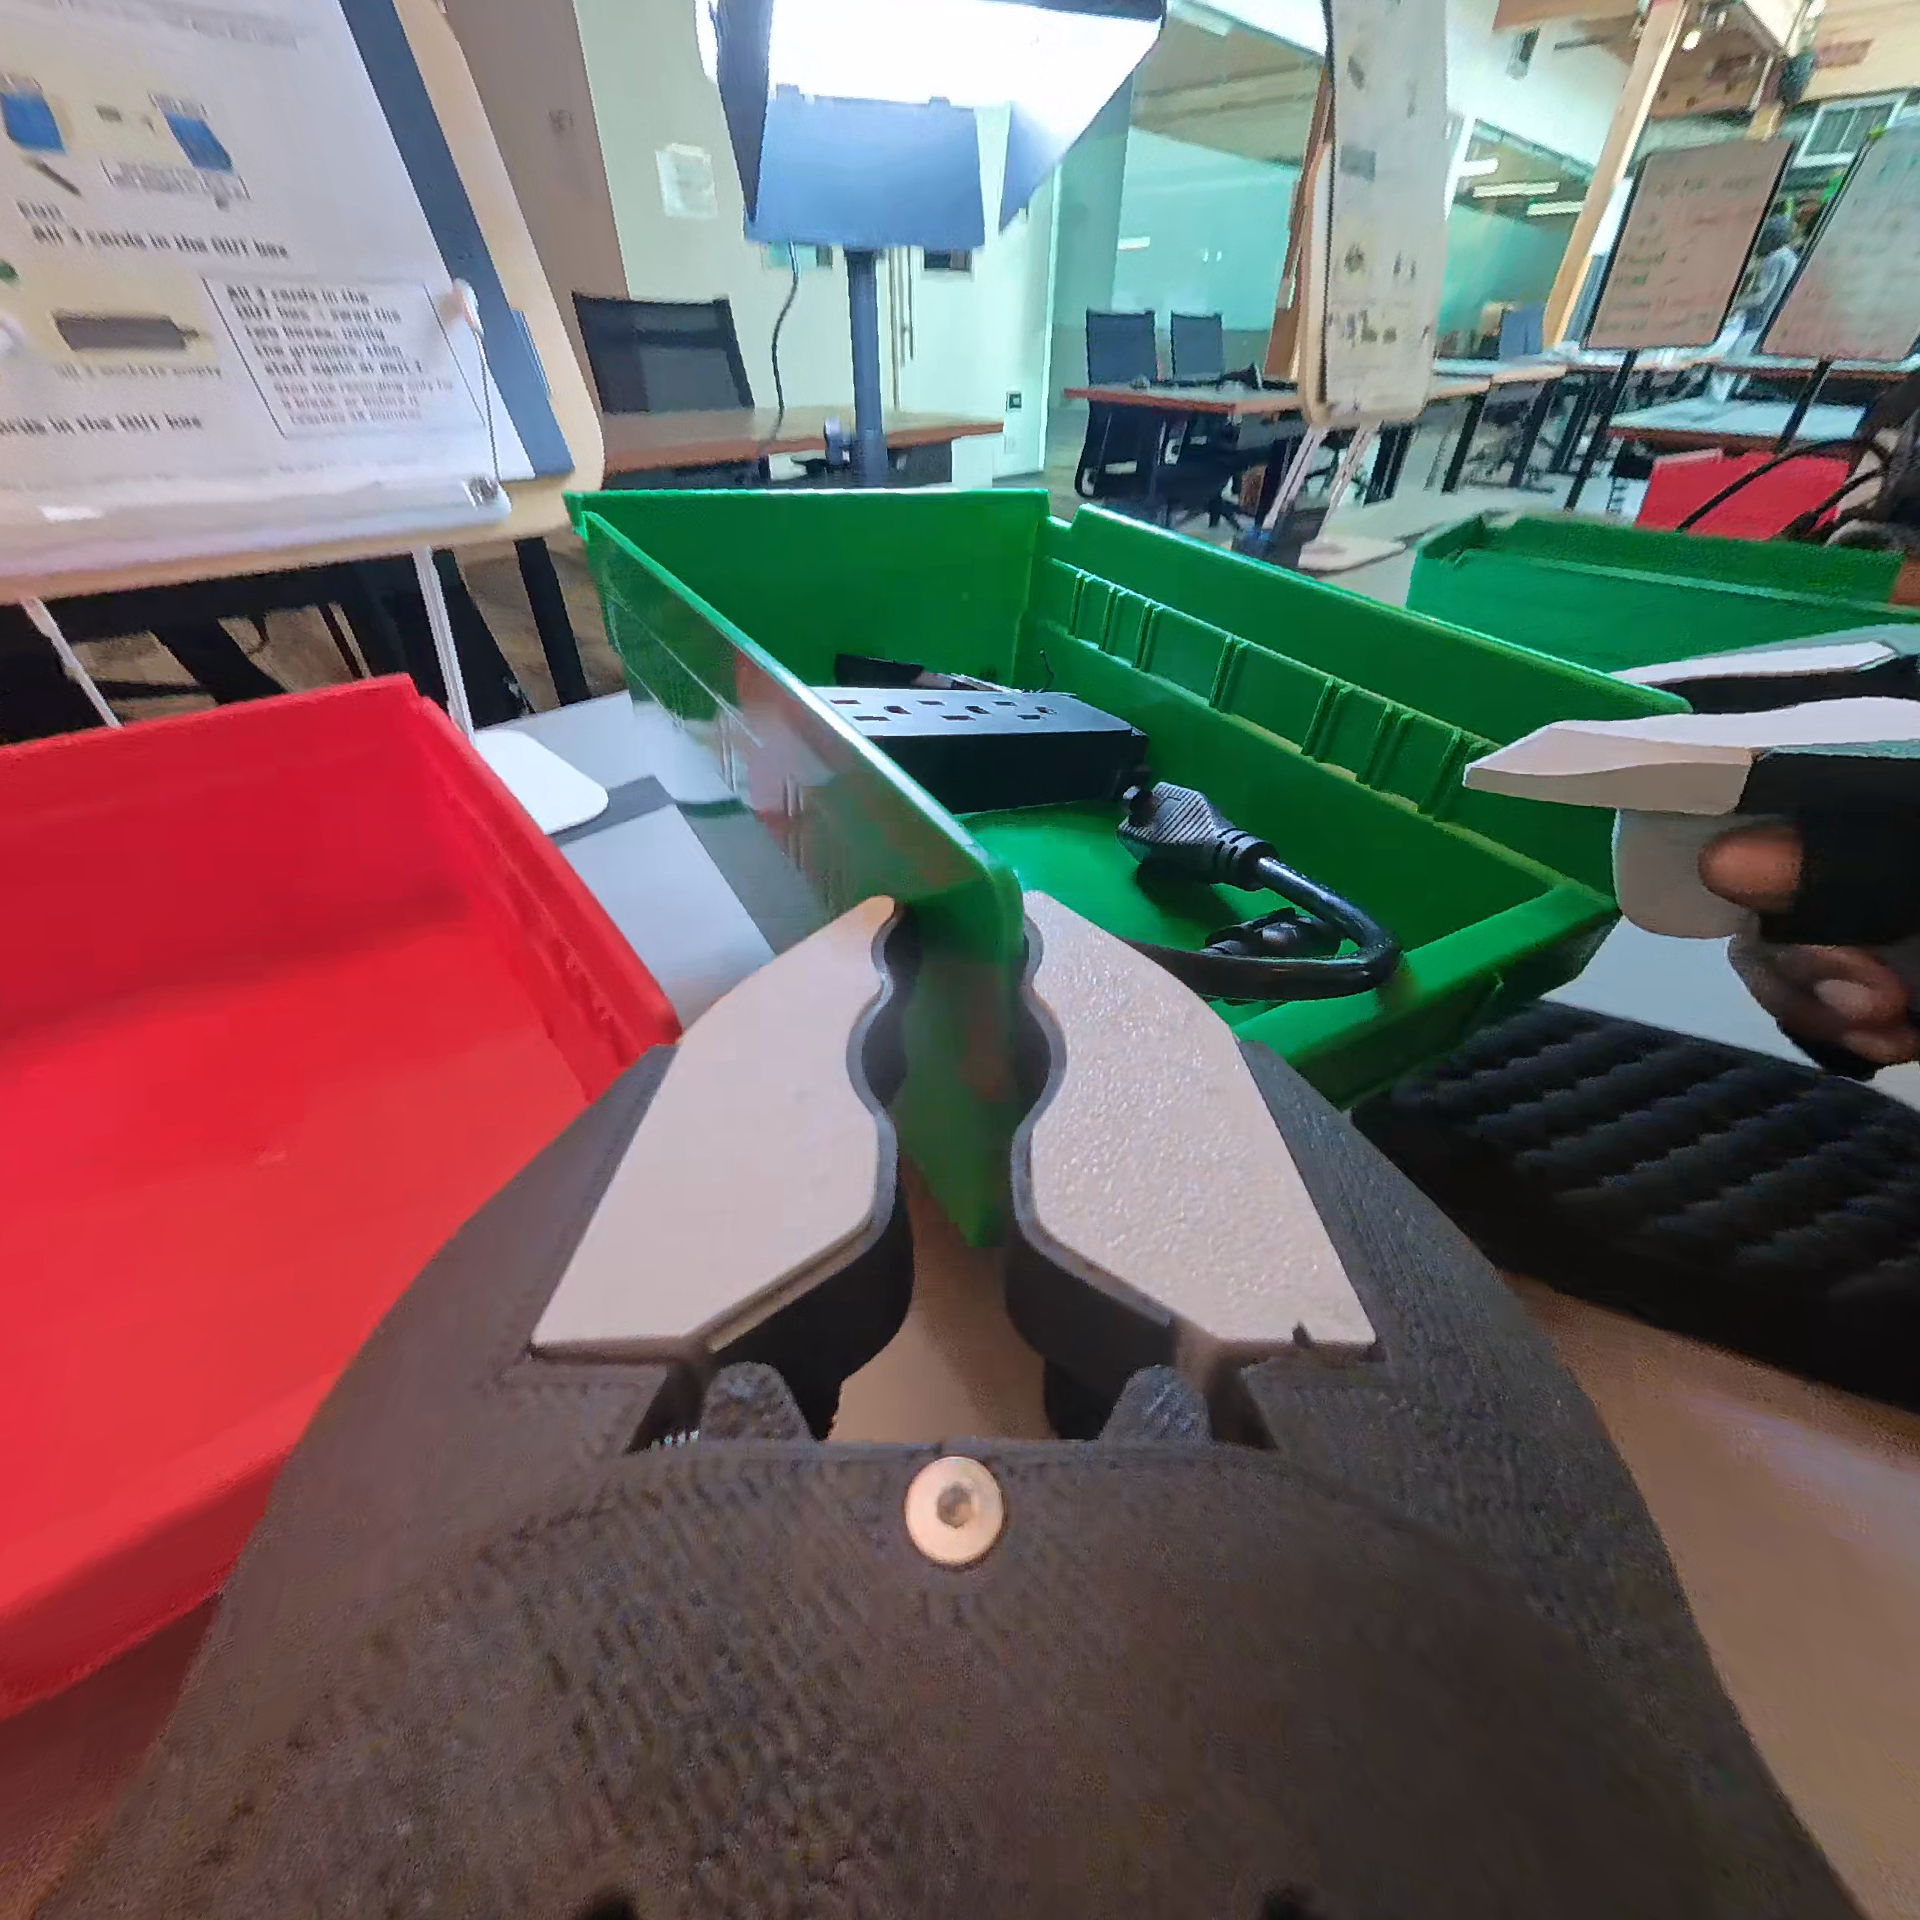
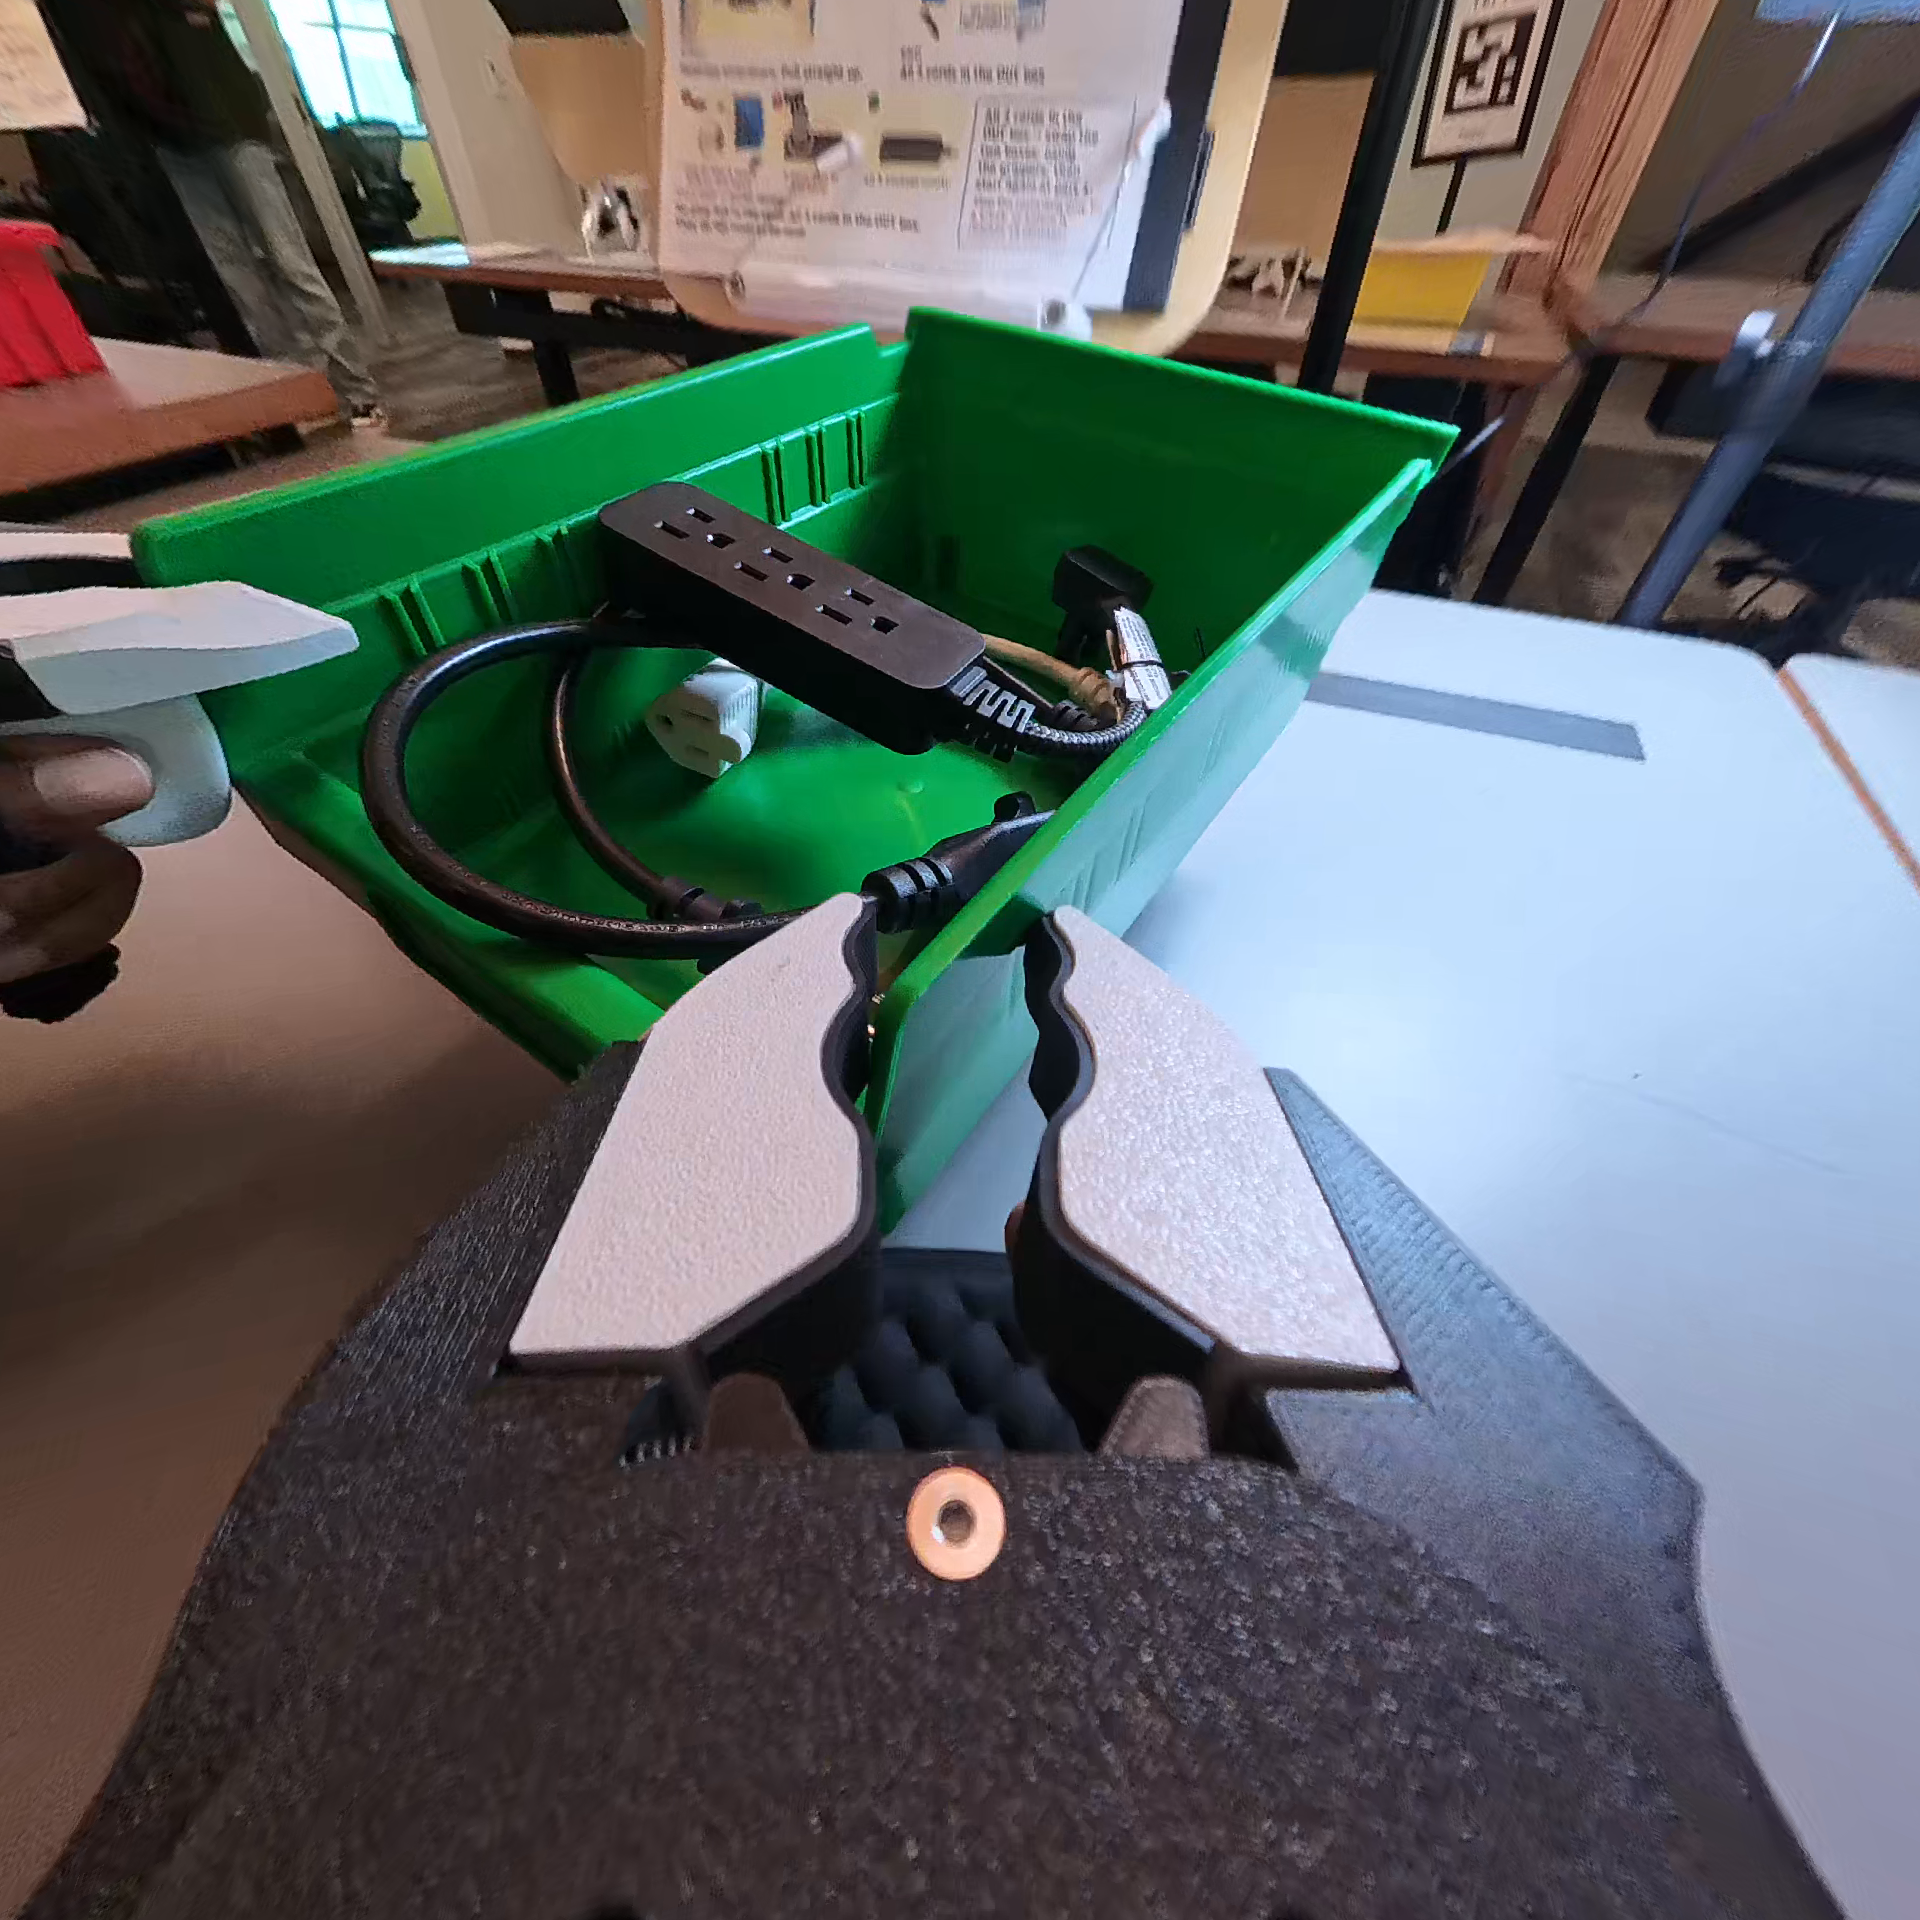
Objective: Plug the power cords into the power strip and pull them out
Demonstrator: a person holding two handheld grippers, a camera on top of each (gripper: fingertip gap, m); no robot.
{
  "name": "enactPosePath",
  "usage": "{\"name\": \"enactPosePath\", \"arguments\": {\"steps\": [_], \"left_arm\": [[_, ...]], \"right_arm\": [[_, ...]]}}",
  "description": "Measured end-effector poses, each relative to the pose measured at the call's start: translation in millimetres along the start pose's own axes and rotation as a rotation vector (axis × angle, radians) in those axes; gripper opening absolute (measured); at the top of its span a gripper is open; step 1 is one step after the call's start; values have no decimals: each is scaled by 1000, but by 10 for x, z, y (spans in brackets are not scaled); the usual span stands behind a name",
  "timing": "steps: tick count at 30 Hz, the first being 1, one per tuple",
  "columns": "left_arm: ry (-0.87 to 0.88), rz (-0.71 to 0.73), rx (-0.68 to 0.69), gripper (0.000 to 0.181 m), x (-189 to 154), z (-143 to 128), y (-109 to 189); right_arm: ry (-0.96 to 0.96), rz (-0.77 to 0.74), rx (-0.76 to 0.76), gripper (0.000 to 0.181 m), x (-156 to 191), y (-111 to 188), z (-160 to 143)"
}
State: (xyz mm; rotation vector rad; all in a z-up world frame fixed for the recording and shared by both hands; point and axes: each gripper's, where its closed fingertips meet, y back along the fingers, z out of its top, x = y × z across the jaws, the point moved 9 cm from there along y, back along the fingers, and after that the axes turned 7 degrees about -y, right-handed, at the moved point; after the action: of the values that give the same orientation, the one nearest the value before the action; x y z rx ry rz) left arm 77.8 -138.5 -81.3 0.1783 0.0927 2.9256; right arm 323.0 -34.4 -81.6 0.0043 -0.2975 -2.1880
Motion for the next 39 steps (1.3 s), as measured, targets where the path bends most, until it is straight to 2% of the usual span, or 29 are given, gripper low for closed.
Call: {"name": "enactPosePath", "arguments": {"steps": [5, 11, 16, 22, 26, 30, 36, 39], "left_arm": [[-23, 65, -102, 14, 53, 318, 274], [-46, 200, -154, 13, 291, 562, 809], [-74, 369, -178, 11, 650, 662, 1503], [-109, 583, -151, 11, 1181, 625, 2523], [-99, 695, -84, 11, 1463, 406, 3060], [-35, 760, -17, 11, 1621, 11, 3364], [73, 779, 77, 10, 1831, -672, 3447], [75, 785, 100, 10, 1868, -963, 3400]], "right_arm": [[47, 40, -76, 29, 241, 128, 284], [90, 141, -143, 27, 700, -22, 628], [138, 288, -166, 28, 1361, -344, 889], [190, 489, -165, 28, 2418, -924, 1047], [183, 604, -117, 28, 3025, -1343, 874], [165, 668, -29, 28, 3399, -1677, 483], [231, 664, 130, 29, 3596, -2011, -176], [261, 648, 139, 26, 3570, -2115, -333]]}}
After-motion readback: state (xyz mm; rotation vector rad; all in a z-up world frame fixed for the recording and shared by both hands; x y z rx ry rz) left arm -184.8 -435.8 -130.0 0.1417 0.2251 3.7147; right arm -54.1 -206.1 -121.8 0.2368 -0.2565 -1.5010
